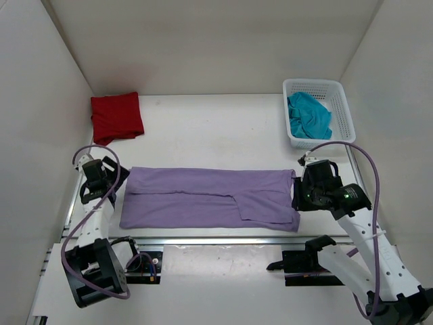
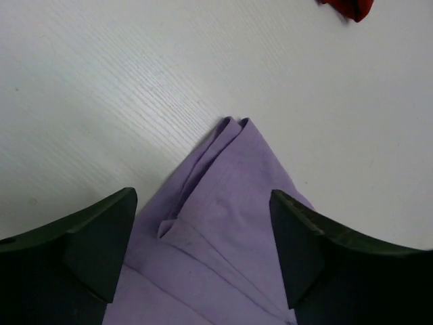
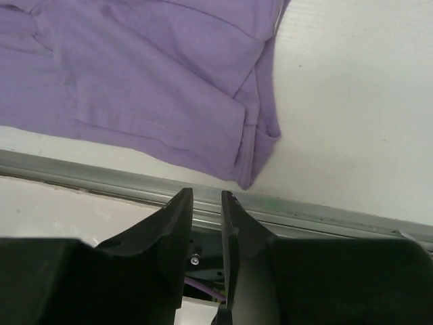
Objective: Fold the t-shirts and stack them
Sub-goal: Fold the other side of the tshirt into a rectangle, then rotate the tshirt 90 degrees
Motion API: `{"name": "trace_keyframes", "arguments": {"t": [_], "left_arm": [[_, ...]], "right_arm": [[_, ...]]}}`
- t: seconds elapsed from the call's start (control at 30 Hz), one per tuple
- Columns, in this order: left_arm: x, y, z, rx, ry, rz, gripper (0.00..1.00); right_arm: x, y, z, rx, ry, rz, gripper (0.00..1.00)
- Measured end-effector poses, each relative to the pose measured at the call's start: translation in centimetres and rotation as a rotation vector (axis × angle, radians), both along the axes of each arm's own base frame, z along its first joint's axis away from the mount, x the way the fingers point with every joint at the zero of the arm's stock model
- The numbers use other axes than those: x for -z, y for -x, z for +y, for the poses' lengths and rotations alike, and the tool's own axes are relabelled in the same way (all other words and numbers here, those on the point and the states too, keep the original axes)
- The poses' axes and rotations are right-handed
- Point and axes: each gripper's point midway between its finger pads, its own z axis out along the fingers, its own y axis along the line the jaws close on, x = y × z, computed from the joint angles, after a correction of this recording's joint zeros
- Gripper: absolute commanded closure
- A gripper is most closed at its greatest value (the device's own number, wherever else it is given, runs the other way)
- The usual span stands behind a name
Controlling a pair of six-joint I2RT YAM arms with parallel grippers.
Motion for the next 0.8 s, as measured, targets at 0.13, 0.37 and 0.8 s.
{"name": "trace_keyframes", "arguments": {"t": [0.13,0.37,0.8], "left_arm": [[-1.5,-0.4,-0.8,0.019,-0.030,-0.047,0.25],[-6.0,-2.2,-11.4,0.414,-0.081,-0.235,0.70],[1.7,-2.1,-17.3,0.567,0.154,-0.100,0.97]], "right_arm": [[-1.4,-0.2,0.3,-0.021,0.005,-0.040,0.98],[-0.3,0.6,8.4,-0.314,-0.086,-0.076,0.97],[5.5,-12.1,2.5,0.265,-0.262,-0.144,0.96]]}}
